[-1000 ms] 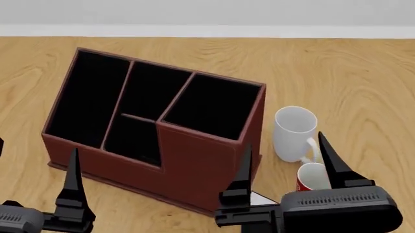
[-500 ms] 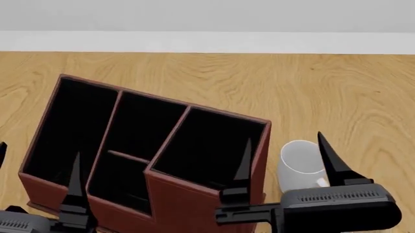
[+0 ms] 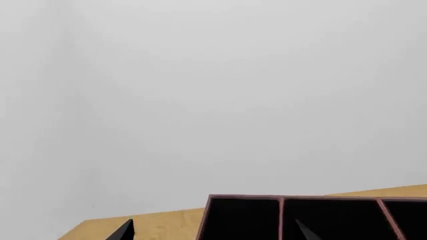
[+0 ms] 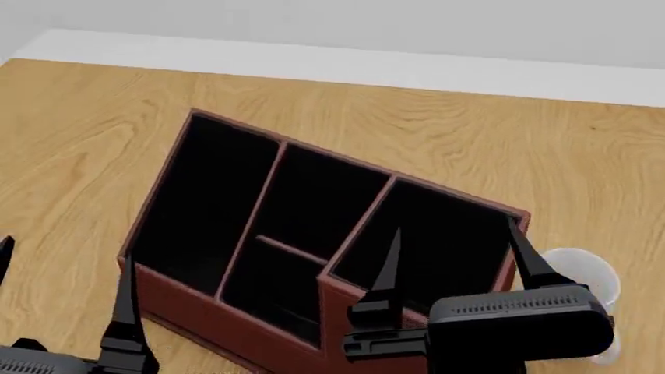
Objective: Pick up the book and place it in the right compartment of the caddy.
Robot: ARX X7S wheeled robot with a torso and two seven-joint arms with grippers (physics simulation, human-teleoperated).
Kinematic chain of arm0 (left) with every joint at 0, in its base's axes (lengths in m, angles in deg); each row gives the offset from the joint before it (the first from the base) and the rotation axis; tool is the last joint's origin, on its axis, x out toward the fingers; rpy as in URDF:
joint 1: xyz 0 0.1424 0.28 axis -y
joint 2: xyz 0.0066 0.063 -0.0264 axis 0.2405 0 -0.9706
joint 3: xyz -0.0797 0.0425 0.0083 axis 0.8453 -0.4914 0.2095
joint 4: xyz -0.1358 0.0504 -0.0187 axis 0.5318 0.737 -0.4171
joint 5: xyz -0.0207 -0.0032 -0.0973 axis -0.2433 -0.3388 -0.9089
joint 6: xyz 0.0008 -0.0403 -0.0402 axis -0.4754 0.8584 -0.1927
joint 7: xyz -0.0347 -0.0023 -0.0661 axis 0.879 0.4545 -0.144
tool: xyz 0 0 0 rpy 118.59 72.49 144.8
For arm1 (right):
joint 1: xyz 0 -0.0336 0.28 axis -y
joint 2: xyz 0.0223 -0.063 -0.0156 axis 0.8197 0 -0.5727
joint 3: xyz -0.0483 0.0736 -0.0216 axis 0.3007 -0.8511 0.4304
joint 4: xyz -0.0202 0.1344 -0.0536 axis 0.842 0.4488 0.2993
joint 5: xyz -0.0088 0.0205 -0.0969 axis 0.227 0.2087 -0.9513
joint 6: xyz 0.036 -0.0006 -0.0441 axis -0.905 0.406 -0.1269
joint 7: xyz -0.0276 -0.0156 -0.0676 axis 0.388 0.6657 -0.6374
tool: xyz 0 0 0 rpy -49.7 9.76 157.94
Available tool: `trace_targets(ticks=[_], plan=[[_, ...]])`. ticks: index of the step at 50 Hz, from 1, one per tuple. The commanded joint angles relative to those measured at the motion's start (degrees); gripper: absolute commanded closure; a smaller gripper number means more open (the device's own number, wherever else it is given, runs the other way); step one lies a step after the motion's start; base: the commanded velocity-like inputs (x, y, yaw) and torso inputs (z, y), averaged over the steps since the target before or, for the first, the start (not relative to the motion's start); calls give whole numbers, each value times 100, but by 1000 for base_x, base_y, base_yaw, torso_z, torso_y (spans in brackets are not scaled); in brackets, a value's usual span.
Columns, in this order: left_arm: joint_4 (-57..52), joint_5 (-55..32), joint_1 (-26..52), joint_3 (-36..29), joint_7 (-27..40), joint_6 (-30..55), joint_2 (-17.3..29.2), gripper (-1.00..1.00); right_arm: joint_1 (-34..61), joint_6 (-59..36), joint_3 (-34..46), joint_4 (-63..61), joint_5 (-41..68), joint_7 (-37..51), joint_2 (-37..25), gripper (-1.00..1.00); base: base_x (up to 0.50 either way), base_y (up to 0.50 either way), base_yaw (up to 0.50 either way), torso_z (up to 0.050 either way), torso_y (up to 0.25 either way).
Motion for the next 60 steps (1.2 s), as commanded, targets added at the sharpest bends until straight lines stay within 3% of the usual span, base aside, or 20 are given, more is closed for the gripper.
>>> trace_targets(ticks=[1,34,42,60], plan=[[19,-30,-33,-16,52,-44,55,-100,17,-7,69,-8,15,14,-37,-100,0,0,500,0,0],[62,-86,-17,-59,193,-65,167,-100,44,212,149,96,238,-11,-107,-100,0,0,500,0,0],[93,-99,-14,-75,220,-101,189,-100,-43,573,136,32,492,-231,-183,-100,8,-22,0,0,0],[24,-155,-19,-82,287,-59,236,-100,-16,485,111,27,656,-209,-205,-100,158,-475,0,0,0]])
